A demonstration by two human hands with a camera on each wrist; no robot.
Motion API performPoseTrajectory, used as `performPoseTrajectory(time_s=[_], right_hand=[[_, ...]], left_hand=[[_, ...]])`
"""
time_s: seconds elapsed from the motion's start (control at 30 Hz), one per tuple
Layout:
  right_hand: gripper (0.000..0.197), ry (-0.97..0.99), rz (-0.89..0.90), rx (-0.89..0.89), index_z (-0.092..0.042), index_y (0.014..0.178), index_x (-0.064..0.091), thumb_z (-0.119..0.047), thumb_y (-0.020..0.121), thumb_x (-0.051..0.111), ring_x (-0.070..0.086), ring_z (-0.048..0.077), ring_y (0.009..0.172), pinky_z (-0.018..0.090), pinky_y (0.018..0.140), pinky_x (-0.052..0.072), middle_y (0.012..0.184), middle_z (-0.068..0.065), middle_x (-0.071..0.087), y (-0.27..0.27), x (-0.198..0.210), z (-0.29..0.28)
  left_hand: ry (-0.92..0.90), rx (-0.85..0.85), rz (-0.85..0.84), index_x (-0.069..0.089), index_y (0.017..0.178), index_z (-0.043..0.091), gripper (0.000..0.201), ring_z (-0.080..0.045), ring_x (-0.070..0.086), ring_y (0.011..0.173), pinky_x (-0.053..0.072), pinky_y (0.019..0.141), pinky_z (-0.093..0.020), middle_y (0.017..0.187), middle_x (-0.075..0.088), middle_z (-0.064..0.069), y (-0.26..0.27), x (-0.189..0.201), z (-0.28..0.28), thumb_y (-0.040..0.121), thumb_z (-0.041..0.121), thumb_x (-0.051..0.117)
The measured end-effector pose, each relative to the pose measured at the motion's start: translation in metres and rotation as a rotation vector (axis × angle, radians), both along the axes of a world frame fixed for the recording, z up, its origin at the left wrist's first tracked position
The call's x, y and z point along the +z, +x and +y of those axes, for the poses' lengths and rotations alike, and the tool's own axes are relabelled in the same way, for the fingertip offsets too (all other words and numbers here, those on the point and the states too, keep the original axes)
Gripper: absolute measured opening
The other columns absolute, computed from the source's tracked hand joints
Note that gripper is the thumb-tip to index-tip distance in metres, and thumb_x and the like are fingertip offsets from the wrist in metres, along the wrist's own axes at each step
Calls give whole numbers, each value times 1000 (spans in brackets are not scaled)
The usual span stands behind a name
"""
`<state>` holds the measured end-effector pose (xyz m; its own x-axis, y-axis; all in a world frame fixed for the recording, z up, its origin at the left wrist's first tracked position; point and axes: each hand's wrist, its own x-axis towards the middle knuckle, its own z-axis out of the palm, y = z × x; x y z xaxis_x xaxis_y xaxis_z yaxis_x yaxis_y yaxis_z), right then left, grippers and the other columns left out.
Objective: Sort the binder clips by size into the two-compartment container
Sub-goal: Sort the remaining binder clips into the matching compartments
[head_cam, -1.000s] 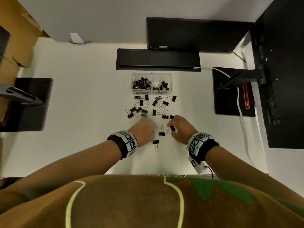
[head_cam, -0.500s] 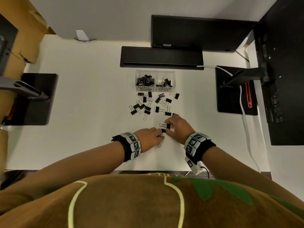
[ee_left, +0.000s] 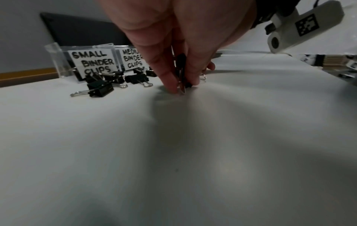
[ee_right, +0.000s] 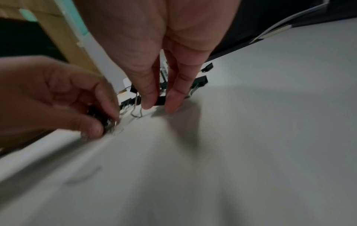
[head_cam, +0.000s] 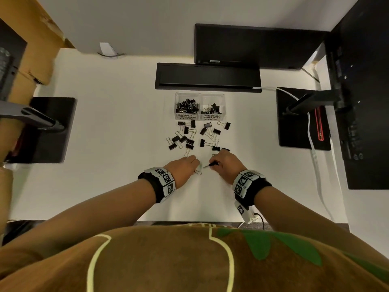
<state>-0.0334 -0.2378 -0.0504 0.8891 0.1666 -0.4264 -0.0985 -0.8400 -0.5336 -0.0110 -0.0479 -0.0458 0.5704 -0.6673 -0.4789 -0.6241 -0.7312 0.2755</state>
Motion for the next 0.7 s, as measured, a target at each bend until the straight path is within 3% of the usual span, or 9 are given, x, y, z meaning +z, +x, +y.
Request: performPoseTrajectory(time_s=[0.1, 0.17, 0.23, 0.37, 0.5, 0.6, 0.7], right_hand=[[25, 73, -43, -157, -11, 112, 67, -20, 89, 61, 57, 23, 93, 21, 75, 36, 104, 12, 61, 17, 13, -3], [26, 164, -52, -298, -14, 112, 66, -24, 89, 62, 59, 18, 88, 20, 71, 44, 102, 6, 62, 34, 26, -6], [29, 232, -76, -385, -16, 115, 63, -27, 88, 62, 61, 14, 84, 12, 62, 45, 99, 2, 63, 58, 37, -9], [26, 255, -134, -445, -16, 113, 62, -25, 89, 62, 65, 17, 87, 15, 66, 49, 95, 3, 64, 107, 57, -12], [27, 211, -109, -475, -17, 115, 61, -21, 88, 62, 61, 16, 84, 15, 57, 43, 93, 0, 58, 135, 58, -13], [25, 200, -122, -502, -18, 113, 60, -23, 88, 60, 58, 15, 83, 21, 69, 49, 86, -4, 54, 134, 49, -18], [14, 172, -145, -508, -15, 101, 62, -21, 90, 54, 58, 15, 82, 29, 79, 53, 82, -5, 57, 117, 42, -25]], left_hand=[[-72, 117, 49, 48, 118, 5, 22, -27, 56, 96, 39, 68, -31, 121, 49, -10, 4, 0, 0, 98, 13, 42], [-104, 191, 83, 50, 113, 6, 19, -29, 57, 89, 46, 70, -34, 118, 50, -10, 5, 0, 1, 96, 14, 46], [-113, 242, 123, 51, 114, 9, 20, -30, 58, 89, 49, 75, -34, 117, 50, -9, 5, -1, 2, 96, 15, 48], [-131, 308, 188, 54, 116, 12, 22, -28, 58, 95, 47, 85, -33, 119, 47, -6, 5, -3, 2, 95, 18, 50], [-171, 373, 221, 57, 109, 12, 18, -25, 56, 100, 44, 87, -29, 117, 50, -6, 11, -2, -1, 93, 19, 55], [-254, 414, 202, 60, 102, 11, 13, -21, 57, 98, 43, 83, -26, 108, 58, -5, 23, 5, -4, 91, 17, 57], [-336, 469, 163, 61, 98, 10, 9, -18, 59, 93, 44, 80, -24, 100, 62, -2, 40, 17, -14, 90, 11, 57]])
